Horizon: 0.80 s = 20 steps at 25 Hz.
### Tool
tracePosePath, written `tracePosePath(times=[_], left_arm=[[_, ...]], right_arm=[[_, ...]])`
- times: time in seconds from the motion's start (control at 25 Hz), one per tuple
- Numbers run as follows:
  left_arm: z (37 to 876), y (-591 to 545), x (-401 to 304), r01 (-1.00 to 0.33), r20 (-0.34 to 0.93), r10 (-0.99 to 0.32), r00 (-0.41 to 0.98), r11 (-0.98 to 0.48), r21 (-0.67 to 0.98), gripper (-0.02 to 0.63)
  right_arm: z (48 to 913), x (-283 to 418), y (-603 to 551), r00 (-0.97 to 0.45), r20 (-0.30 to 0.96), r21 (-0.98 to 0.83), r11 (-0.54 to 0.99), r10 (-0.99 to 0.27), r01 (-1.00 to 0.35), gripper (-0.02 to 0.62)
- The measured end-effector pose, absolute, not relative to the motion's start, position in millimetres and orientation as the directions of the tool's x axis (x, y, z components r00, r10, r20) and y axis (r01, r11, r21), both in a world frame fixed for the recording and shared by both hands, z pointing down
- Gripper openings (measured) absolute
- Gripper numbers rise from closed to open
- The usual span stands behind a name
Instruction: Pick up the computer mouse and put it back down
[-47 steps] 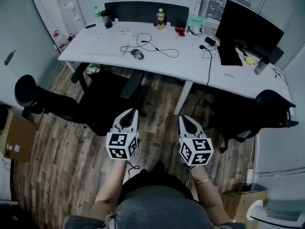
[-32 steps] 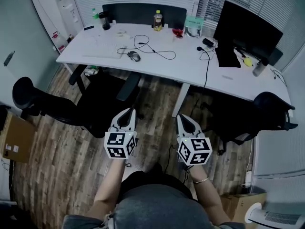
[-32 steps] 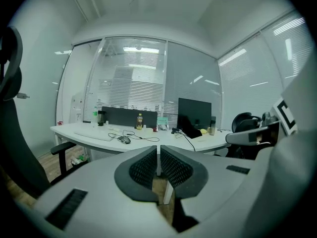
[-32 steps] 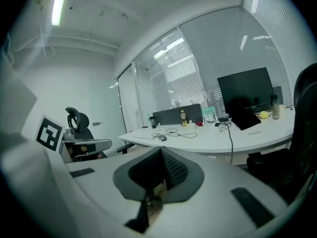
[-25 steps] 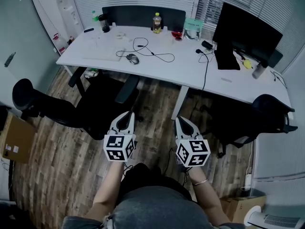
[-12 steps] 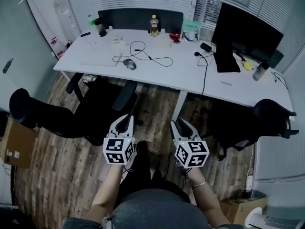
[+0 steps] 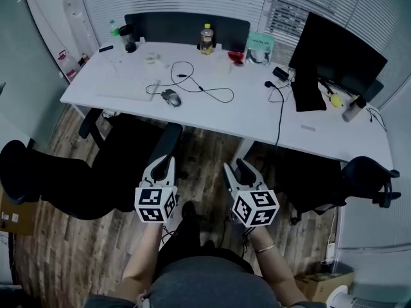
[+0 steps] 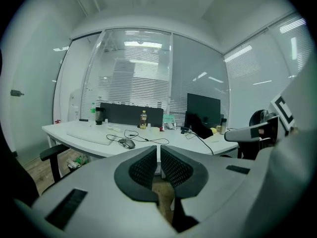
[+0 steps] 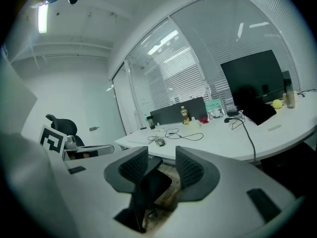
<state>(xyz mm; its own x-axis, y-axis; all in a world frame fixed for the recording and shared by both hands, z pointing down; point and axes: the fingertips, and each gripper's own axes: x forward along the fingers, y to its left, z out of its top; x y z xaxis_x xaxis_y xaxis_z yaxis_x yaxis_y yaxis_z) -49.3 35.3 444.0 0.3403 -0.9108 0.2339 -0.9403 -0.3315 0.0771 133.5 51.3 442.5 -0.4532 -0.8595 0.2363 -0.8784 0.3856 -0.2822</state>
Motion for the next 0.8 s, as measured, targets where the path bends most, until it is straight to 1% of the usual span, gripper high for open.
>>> tracePosePath(times=[0.44,0.8], left_arm=[[445,-78,-100,-0.946,0.247,-0.913,0.324,-0.307,0.103,0.037],[455,-127,-140,-0.954,0.259,-0.920,0.294,-0.266,0.137,0.037]], right_arm=[[438,83,-62,-0.462,0.254,-0.268,0.397,-0.850,-0.878,0.166],[445,38,-119,-0.493,0.285,-0.244,0.435,-0.822,-0.867,0.190]])
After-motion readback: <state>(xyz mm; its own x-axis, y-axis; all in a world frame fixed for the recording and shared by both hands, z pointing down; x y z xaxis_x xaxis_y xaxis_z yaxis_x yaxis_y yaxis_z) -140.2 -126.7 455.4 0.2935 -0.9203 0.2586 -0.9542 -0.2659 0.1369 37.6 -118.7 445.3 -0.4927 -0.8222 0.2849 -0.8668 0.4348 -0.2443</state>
